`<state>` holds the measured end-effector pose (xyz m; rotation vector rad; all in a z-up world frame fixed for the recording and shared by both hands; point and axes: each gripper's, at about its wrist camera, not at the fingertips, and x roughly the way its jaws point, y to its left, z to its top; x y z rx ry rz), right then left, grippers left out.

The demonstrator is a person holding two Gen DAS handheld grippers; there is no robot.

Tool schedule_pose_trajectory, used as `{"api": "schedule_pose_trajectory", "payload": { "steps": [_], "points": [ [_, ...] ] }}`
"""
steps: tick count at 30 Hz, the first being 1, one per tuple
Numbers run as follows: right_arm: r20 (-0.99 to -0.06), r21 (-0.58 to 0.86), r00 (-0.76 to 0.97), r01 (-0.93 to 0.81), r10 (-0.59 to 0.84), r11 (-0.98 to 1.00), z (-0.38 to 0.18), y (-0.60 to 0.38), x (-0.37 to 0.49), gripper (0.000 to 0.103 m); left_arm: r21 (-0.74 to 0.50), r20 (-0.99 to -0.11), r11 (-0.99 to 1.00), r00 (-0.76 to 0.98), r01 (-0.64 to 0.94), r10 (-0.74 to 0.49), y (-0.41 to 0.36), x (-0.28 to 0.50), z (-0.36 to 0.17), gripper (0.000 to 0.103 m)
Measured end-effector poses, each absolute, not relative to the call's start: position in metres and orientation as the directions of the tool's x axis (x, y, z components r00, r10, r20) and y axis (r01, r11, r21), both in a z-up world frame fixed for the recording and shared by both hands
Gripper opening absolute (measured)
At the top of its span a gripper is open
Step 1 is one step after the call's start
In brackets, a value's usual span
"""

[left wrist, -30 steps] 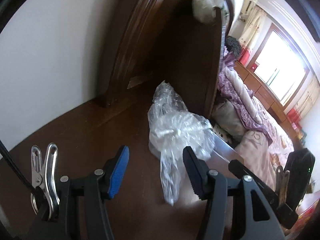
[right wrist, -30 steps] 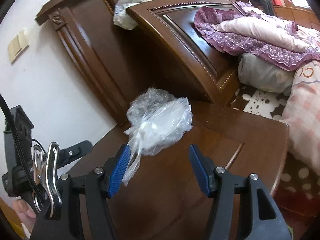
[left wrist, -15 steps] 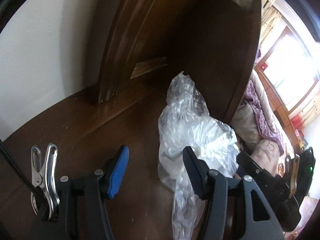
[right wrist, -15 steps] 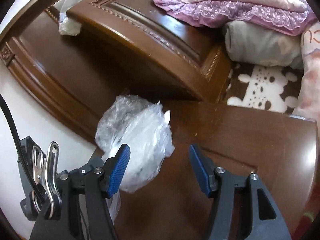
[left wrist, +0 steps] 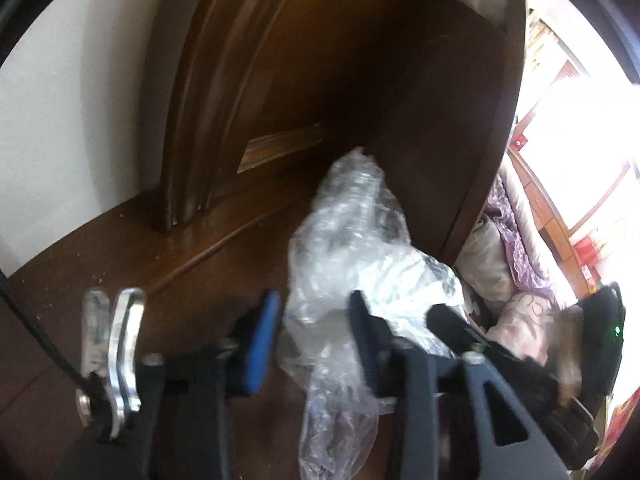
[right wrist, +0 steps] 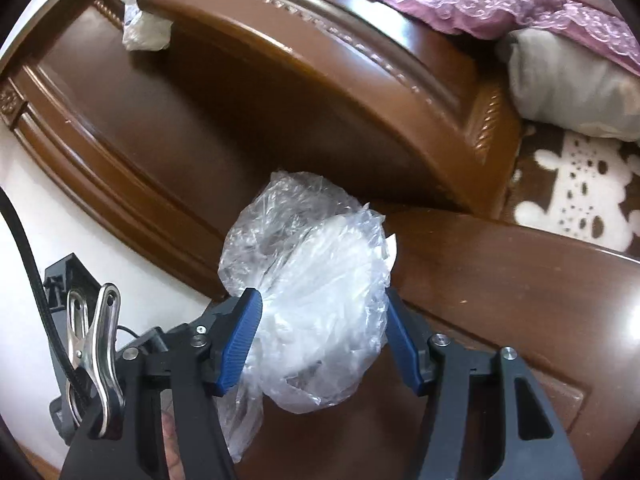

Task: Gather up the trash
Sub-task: 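Close the right gripper on the clear plastic bag while the left gripper also grips it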

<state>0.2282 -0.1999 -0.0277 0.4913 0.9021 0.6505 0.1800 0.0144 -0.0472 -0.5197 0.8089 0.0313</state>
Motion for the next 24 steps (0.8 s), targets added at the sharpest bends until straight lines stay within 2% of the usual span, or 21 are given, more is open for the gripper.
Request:
{"api": "schedule_pose_trajectory", "payload": {
  "steps": [2,4,12,24],
  "points": [
    [-0.569,0.632,0.447,-0.299,0.691,0.714,-0.029,-0.198,0.229,0.024,-0.429,-0.684,0.876,0.713,-0.222,-0.155,0.016,0.176,-0.045,0.021],
    [-0.585,0.621,0.444,-0.292,0.678,0.727,-0.030,-0.196,0.231,0.014,-0.425,-0.671,0.874,0.730,-0.235,-0.130,0.019,0.170,-0.044,0.013],
    [-0.498,0.658,0.452,-0.359,0.740,0.662,-0.024,-0.201,0.225,0.009,-0.398,-0.628,0.896,0.770,-0.195,-0.111,0.015,0.156,-0.038,0.009],
    [-0.491,0.662,0.448,-0.366,0.747,0.654,-0.022,-0.205,0.221,0.009,-0.392,-0.600,0.903,0.793,-0.176,-0.107,0.011,0.149,-0.029,0.004]
  ]
}}
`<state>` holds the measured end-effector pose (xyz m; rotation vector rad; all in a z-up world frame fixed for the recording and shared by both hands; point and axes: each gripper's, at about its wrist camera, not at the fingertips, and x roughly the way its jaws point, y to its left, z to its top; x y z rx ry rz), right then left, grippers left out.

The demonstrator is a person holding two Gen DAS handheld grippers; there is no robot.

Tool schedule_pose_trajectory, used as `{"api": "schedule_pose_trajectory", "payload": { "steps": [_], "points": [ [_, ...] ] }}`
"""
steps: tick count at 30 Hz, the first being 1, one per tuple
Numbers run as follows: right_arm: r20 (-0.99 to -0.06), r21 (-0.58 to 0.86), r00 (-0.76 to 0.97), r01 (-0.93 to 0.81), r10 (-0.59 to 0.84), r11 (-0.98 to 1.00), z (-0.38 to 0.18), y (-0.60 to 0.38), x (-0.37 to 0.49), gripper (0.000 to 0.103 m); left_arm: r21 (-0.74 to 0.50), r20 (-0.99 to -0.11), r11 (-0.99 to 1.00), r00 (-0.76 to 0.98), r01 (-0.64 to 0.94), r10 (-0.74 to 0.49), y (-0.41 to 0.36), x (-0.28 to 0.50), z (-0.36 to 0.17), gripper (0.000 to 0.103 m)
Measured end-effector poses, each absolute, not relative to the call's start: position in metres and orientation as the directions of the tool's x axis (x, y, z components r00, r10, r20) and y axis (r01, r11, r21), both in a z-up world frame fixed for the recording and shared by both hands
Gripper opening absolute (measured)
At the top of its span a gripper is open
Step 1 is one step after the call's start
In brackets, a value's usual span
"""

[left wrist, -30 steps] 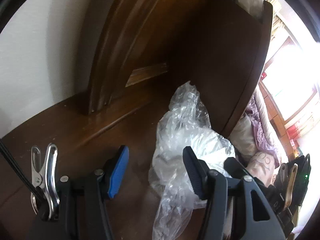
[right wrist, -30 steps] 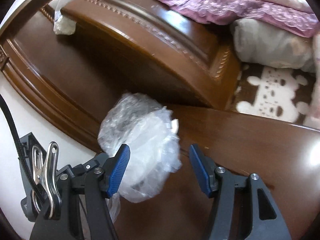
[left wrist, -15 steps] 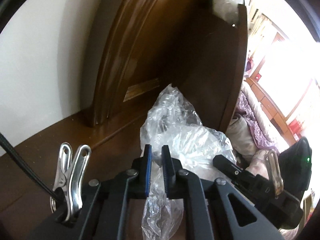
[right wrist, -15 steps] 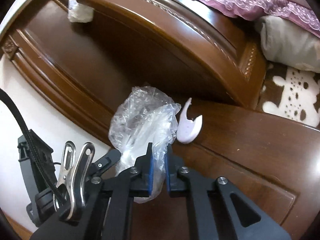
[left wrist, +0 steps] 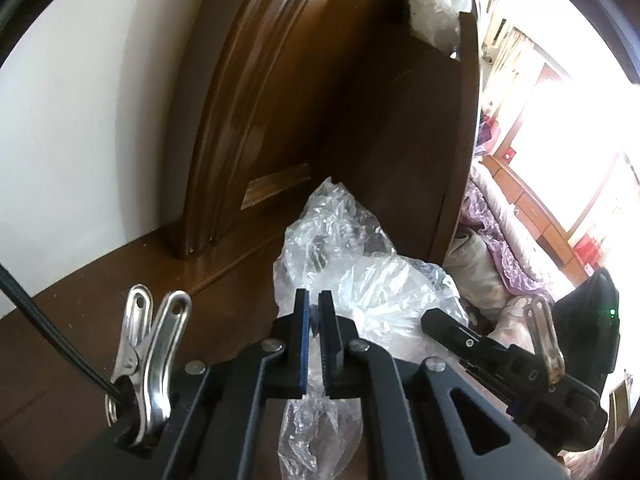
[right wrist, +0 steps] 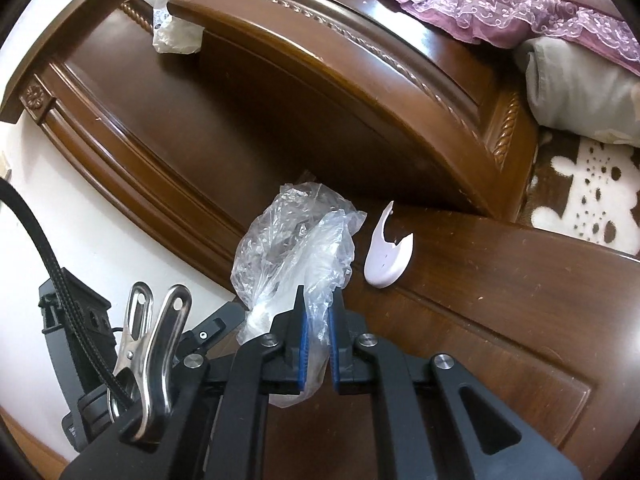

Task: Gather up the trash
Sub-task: 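Close the right gripper on the clear plastic bag while the left gripper also grips it, then lift the clear plastic bag with both grippers and carry it toward the red bin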

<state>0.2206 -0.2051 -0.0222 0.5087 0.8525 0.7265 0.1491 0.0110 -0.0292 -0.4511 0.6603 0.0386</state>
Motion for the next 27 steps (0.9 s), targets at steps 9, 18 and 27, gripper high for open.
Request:
{"api": "schedule_pose_trajectory", "payload": {
  "steps": [9,18,27],
  "points": [
    [-0.424,0.680,0.449,-0.416,0.787,0.604,-0.019,-0.205,0.218,0.009,-0.342,-0.536,0.927,0.842,-0.152,-0.060,0.000,0.130,-0.016,0.003],
    [-0.335,0.702,0.459,-0.461,0.823,0.543,-0.015,-0.218,0.210,0.009,-0.312,-0.517,0.939,0.855,-0.142,-0.043,-0.006,0.121,-0.011,0.003],
    [-0.295,0.706,0.481,-0.473,0.826,0.527,-0.014,-0.226,0.194,0.009,-0.344,-0.486,0.933,0.870,-0.110,-0.077,-0.007,0.098,-0.001,0.003]
  ]
}}
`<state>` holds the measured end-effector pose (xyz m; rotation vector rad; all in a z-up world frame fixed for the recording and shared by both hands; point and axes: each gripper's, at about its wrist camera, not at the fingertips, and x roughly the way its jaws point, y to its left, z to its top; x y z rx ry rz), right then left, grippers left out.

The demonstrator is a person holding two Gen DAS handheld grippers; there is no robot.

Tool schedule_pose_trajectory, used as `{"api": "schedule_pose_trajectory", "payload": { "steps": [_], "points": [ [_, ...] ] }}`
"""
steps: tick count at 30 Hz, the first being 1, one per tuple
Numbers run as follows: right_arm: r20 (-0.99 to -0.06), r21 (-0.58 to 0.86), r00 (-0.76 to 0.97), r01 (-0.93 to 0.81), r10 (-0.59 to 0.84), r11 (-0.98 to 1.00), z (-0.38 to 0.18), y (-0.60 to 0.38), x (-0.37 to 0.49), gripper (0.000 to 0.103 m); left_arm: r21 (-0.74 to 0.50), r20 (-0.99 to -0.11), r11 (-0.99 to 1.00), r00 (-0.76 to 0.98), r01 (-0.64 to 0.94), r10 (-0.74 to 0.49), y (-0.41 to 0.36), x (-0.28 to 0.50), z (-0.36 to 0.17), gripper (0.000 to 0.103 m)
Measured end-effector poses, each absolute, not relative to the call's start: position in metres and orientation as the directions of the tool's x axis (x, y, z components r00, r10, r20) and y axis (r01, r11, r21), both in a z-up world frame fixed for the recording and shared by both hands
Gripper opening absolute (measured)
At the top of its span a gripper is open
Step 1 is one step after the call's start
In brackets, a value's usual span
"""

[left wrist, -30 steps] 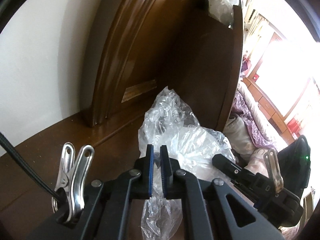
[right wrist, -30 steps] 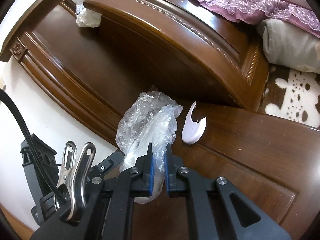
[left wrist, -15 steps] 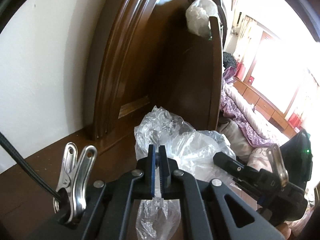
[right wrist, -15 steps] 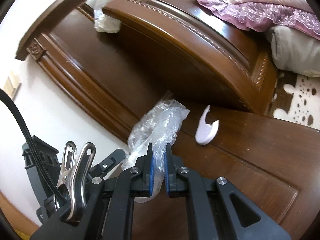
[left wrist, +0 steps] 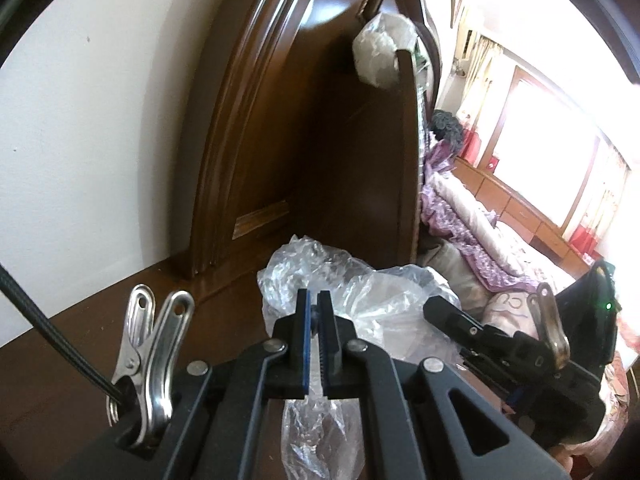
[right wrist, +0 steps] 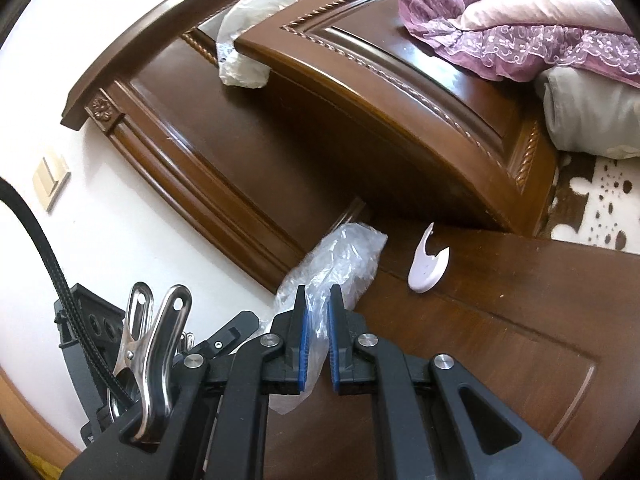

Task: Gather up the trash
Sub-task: 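Lift the clear plastic bag with both grippers and carry it toward the red bin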

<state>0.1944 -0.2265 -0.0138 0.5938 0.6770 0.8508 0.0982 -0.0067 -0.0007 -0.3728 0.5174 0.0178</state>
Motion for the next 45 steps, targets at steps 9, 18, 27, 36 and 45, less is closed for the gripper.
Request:
{"api": "schedule_pose_trajectory", "payload": {
  "steps": [9,18,27,36,45],
  "points": [
    [-0.164,0.764,0.515,-0.473,0.842,0.439,-0.001,-0.259,0.146,0.008,-0.424,-0.394,0.903,0.882,0.075,-0.259,-0.011,0.057,0.019,0.003],
    [-0.137,0.764,0.542,-0.475,0.829,0.437,0.014,-0.295,0.103,0.008,-0.414,-0.336,0.891,0.878,0.187,-0.341,-0.033,0.029,0.042,0.003],
    [-0.141,0.737,0.584,-0.478,0.799,0.479,0.024,-0.337,0.059,0.008,-0.386,-0.344,0.868,0.824,0.312,-0.449,-0.090,0.005,0.051,0.003],
    [-0.235,0.672,0.682,-0.401,0.693,0.622,0.037,-0.382,0.017,0.004,-0.458,-0.325,0.804,0.770,0.380,-0.549,-0.143,-0.005,0.063,0.003],
    [-0.222,0.649,0.722,-0.391,0.655,0.652,0.046,-0.415,-0.010,0.004,-0.452,-0.392,0.810,0.733,0.373,-0.556,-0.170,-0.010,0.053,0.003]
  ]
}}
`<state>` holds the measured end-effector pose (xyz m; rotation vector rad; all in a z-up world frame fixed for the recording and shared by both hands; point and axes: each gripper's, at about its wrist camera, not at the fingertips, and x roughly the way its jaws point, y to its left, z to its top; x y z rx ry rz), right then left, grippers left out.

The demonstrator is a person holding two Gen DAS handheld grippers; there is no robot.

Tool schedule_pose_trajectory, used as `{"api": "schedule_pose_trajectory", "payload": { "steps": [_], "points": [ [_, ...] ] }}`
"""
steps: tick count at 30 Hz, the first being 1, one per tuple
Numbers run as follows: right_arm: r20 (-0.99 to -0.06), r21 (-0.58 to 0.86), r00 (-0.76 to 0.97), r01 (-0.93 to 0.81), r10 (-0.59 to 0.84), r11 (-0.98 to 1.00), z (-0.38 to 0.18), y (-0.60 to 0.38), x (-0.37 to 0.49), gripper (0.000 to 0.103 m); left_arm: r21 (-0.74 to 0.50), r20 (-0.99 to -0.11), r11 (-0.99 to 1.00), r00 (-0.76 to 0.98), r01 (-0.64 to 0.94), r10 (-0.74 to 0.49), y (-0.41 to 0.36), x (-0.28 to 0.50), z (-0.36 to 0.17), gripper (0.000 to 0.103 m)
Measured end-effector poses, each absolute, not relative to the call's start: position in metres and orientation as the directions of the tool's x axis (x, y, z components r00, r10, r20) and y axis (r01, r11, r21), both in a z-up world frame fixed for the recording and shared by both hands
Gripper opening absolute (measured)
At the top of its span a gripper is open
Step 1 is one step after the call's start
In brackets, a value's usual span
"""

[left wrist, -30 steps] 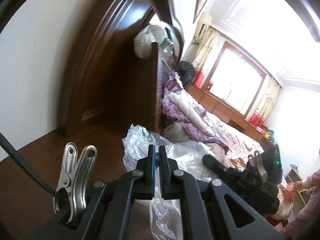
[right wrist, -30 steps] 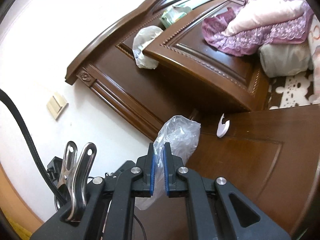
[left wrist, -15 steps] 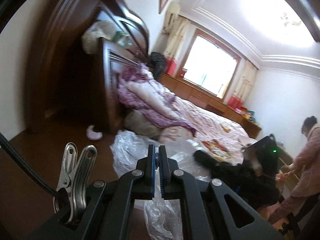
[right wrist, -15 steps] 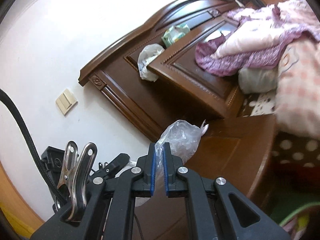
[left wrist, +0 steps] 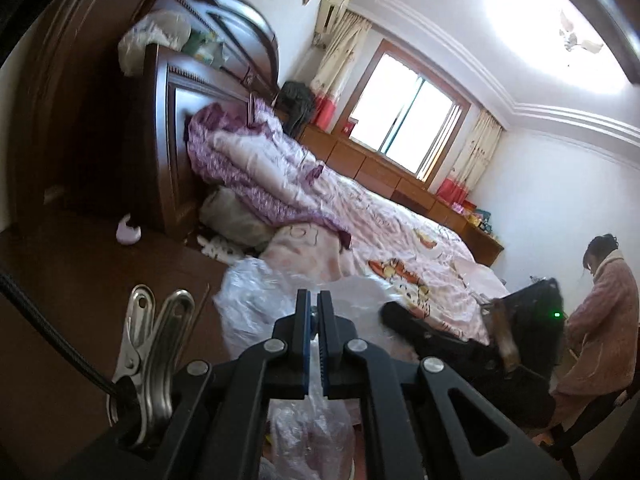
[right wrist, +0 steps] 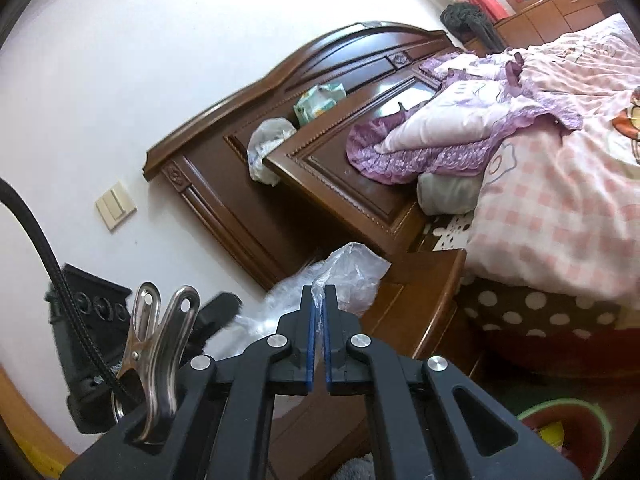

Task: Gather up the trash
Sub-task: 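Lift the clear plastic bag with both grippers and carry it toward the red bin, then lower the clear plastic bag with both grippers into the red bin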

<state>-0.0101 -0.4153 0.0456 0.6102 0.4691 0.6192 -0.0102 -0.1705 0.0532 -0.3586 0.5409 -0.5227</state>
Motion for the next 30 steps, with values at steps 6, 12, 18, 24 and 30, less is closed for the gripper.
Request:
{"api": "schedule_pose_trajectory", "payload": {
  "steps": [6,12,18,24,30],
  "points": [
    [-0.234,0.636,0.754,-0.358,0.614,0.683,0.043,-0.435,-0.031,0.004,-0.463,-0.442,0.797,0.679,0.387,-0.586,-0.198,-0.010,0.040,0.003],
    [-0.265,0.609,0.785,-0.314,0.560,0.729,0.036,-0.464,-0.056,0.004,-0.449,-0.486,0.789,0.626,0.420,-0.610,-0.243,-0.015,0.028,0.003],
    [-0.297,0.620,0.801,-0.253,0.520,0.743,0.015,-0.496,-0.075,0.004,-0.467,-0.543,0.776,0.556,0.423,-0.630,-0.292,-0.020,0.007,0.003],
    [-0.345,0.644,0.800,-0.178,0.491,0.744,-0.012,-0.525,-0.084,0.004,-0.505,-0.594,0.763,0.479,0.403,-0.646,-0.329,-0.017,-0.020,0.003],
    [-0.358,0.658,0.812,-0.131,0.461,0.742,-0.026,-0.553,-0.098,0.004,-0.529,-0.642,0.759,0.405,0.380,-0.651,-0.353,-0.012,-0.048,0.003]
  ]
}}
